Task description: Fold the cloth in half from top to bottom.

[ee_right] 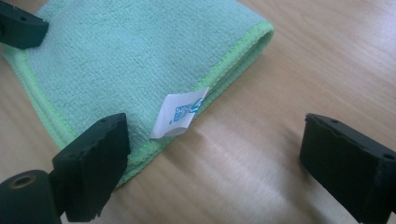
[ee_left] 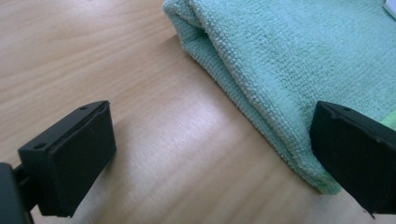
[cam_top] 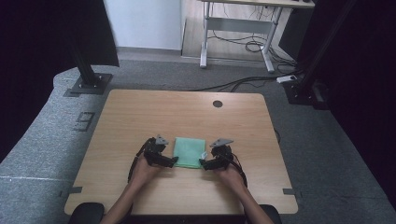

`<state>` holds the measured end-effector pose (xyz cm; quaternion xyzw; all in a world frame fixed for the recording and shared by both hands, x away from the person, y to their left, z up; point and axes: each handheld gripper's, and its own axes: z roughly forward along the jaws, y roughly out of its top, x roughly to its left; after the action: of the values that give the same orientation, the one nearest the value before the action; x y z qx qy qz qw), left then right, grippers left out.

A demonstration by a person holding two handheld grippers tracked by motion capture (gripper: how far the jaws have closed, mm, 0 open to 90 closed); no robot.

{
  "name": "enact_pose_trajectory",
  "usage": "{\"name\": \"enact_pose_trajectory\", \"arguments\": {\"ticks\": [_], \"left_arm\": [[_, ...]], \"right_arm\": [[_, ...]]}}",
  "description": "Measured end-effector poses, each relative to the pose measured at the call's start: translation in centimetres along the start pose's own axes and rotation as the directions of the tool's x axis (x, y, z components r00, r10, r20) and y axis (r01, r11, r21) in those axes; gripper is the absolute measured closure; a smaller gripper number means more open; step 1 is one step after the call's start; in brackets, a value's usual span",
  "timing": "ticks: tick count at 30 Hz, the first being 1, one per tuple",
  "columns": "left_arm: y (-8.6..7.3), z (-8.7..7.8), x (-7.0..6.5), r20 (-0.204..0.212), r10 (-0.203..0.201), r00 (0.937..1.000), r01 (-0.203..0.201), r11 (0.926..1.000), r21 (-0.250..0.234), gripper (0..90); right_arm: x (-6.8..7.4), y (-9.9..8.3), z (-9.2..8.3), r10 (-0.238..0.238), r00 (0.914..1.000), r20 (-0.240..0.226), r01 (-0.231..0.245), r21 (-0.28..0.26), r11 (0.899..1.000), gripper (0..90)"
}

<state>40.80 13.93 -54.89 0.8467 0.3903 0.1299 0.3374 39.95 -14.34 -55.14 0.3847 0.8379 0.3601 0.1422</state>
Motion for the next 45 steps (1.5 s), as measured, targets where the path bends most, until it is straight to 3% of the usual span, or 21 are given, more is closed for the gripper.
{"name": "enact_pose_trajectory", "arguments": {"ticks": [15,29,35,45], "left_arm": [[1.7,1.4,1.7,-0.040,-0.043,0.9982,0.043,0.9990,-0.007,1.1],[1.7,1.4,1.9,-0.025,-0.042,0.9988,0.042,0.9991,-0.009,1.1],[1.5,0.8,1.8,0.004,-0.080,0.9968,0.080,0.9963,-0.031,2.1],[1.0,-1.6,0.9,0.011,-0.010,0.9999,0.011,0.9995,-0.029,0.3]], "right_arm": [[-2.0,1.7,1.6,0.035,0.9989,0.031,-0.035,-0.010,0.999,11.3],[-2.2,2.0,1.7,0.036,0.9991,0.023,-0.036,-0.001,0.999,13.2],[-2.4,2.2,1.1,0.042,0.9991,0.008,-0.042,-0.005,0.999,14.1],[-2.1,2.7,-1.1,0.000,1.0000,0.003,0.000,-0.022,1.000,13.1]]}}
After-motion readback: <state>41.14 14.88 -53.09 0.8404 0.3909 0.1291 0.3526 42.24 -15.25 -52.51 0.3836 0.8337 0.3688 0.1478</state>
